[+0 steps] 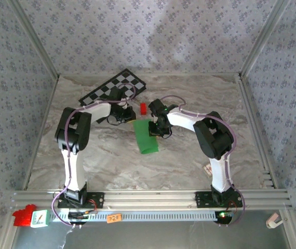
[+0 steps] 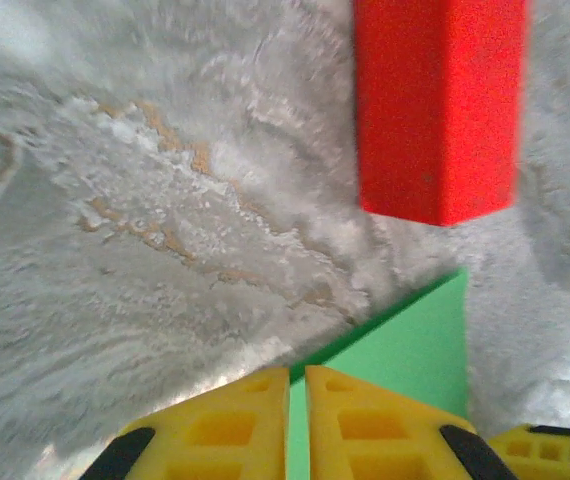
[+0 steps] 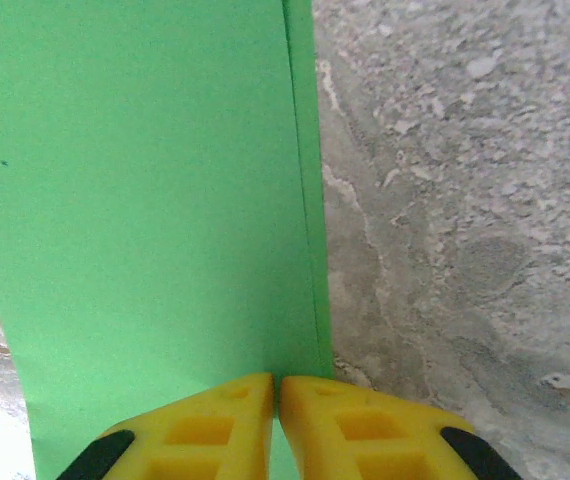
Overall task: Fold a paper plane with a square sheet of paper (pick it up from the middle)
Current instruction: First fold the square sheet of paper in half at the center of the table.
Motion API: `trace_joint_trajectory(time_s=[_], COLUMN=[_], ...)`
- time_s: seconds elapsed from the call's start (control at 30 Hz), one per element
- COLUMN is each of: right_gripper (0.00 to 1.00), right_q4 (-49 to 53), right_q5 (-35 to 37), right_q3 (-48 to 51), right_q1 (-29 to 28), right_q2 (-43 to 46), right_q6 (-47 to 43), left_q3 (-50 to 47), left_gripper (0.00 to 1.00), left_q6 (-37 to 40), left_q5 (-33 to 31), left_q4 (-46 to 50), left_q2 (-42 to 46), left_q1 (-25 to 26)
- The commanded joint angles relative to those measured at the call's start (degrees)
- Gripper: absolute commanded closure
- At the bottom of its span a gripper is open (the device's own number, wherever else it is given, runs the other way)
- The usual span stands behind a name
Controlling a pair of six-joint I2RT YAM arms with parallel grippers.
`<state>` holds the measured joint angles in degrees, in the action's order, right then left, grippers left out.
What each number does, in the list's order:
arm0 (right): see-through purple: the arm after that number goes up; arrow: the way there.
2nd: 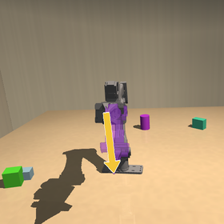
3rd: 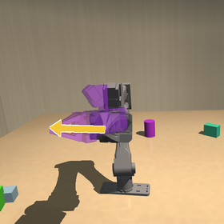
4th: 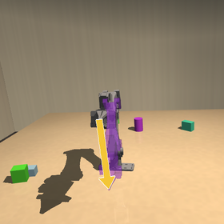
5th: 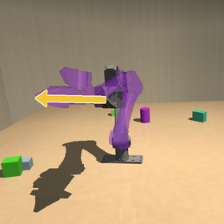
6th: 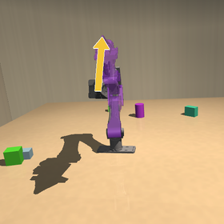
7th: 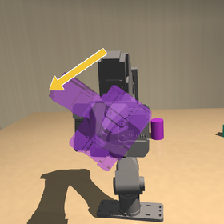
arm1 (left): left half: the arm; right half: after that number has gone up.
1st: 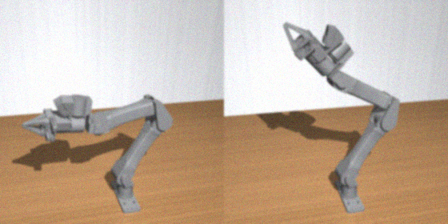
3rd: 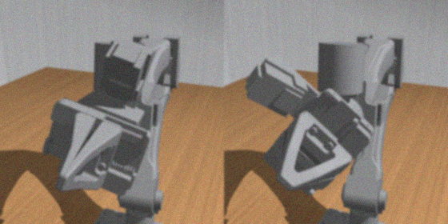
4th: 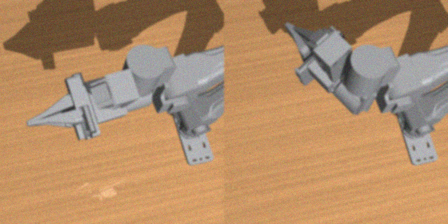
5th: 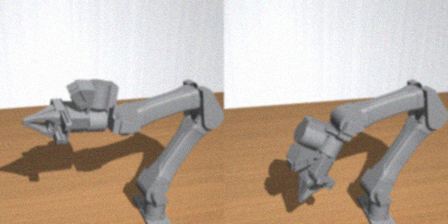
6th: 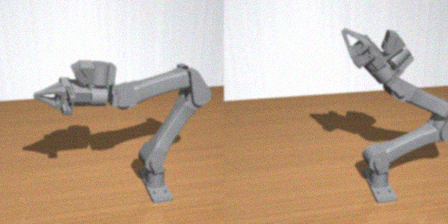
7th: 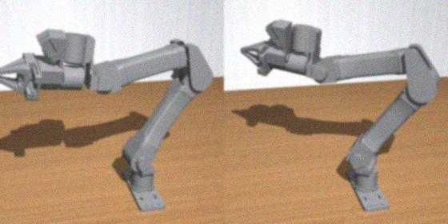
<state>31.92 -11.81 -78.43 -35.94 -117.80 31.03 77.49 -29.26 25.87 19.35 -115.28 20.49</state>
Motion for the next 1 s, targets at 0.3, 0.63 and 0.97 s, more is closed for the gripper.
trace_joint_trajectory(time_s=[0.3, 0.63, 0.97], right_gripper=[0.82, 0.83, 0.83], right_q4=[9.3, 9.3, 9.7], right_q5=[9.4, 9.2, 9.4], right_q3=[6.0, 5.9, 5.7], right_q1=[0.8, 0.8, 0.9], right_q2=[-9.6, -10.0, -10.3], right_q6=[1.5, 1.5, 1.6], left_q3=[-23.2, -26.0, -26.7], left_gripper=[0.87, 0.88, 0.89], left_q6=[-22.6, -25.5, -21.9], left_q5=[5.2, 4.6, 0.8], left_q4=[-17.4, -16.1, -8.4], left_q2=[17.7, 15.6, 12.5], left_q1=[6.5, 11.6, 12.4])
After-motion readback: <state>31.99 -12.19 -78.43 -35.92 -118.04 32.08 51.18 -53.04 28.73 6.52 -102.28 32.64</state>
